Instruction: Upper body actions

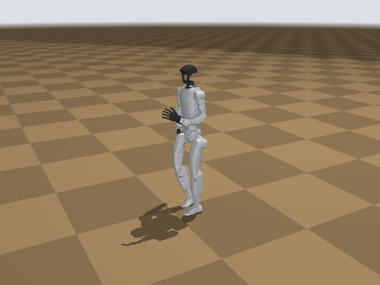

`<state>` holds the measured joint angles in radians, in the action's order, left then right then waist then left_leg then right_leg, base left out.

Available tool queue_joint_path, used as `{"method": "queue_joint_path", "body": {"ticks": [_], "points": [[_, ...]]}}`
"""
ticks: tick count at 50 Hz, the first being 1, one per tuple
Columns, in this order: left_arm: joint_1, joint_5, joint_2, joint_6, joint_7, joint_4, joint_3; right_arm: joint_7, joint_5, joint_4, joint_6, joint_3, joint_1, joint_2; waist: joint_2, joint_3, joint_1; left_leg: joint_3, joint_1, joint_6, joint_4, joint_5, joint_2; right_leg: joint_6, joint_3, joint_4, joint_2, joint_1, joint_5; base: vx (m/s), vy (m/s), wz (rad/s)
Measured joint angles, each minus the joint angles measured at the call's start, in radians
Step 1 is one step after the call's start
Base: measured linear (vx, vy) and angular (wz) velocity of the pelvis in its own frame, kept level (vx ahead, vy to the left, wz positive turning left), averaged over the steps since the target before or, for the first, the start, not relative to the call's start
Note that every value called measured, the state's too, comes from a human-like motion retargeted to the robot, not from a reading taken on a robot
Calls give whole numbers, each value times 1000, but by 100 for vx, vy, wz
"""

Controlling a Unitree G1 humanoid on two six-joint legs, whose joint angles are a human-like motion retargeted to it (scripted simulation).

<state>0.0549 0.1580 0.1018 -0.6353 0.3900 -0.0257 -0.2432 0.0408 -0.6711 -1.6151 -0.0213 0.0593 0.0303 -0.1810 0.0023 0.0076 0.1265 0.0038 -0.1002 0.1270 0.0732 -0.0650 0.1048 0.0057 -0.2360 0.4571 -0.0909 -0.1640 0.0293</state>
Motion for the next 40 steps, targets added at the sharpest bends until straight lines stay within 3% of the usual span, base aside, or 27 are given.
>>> {"method": "queue_joint_path", "body": {"ticks": [5, 10, 13, 15, 17, 20, 22, 33, 40], "points": [[-1, -15, 5, 0, -18, -7, 14, 4, 0, -1, 4, 0, 5, 5, 20, 9, 37, -16, 30, 12, -4, -14, -14, -12, -21, 108, -5, -56, -30, 14, 3, -9], [15, 2, -4, -1, -21, -3, 10, 8, 28, -28, 6, 10, -5, 2, -1, 12, 46, -11, 67, 16, -4, -32, 6, -19, 11, -43, -5, -45, -101, 15, -5, -6], [24, 11, -11, -2, -13, -6, 11, 2, 42, -58, 0, 19, -7, 1, -29, 6, 56, -18, 84, 19, 1, -44, 39, -42, 26, -213, -25, -26, -6, 12, -8, -3], [29, 9, -15, -3, -18, -13, 17, -7, 49, -79, -5, 21, -7, 4, -34, -4, 19, 10, 87, 16, -1, -50, 37, -48, 49, -229, 11, -6, -65, 11, -13, -66], [37, 3, -24, -4, -23, -21, 8, -21, 51, -85, -14, 33, -15, 6, -41, -10, 7, 5, 89, 14, 4, -50, 46, 1, -57, -268, -60, 14, -34, 12, -16, -9], [45, -9, -43, 0, -19, -28, -5, -31, 44, -85, -13, 42, -21, 4, -36, -15, 16, 3, 89, 5, 4, -44, 41, 8, 60, -290, -11, 13, -14, 7, -10, 15], [49, 0, -48, -1, -17, -24, -8, -22, 47, -83, -9, 35, -20, 2, -34, -22, 18, 9, 85, 4, 2, -42, 39, 16, -5, -310, -36, 20, 3, 5, -7, -3], [5, 38, -32, 0, -11, -29, -50, -6, 39, 37, -4, -8, 22, 0, -46, 6, 36, 28, 55, 24, -5, -33, 49, 54, -7, -318, -57, -20, 59, -6, -3, -5], [7, 48, 12, 2, 1, -49, -47, -1, 30, 147, 8, -85, 76, 6, -80, 60, 79, 73, 23, 56, -12, -31, 59, 130, 44, -320, -73, -67, 122, -23, -2, -34]]}}
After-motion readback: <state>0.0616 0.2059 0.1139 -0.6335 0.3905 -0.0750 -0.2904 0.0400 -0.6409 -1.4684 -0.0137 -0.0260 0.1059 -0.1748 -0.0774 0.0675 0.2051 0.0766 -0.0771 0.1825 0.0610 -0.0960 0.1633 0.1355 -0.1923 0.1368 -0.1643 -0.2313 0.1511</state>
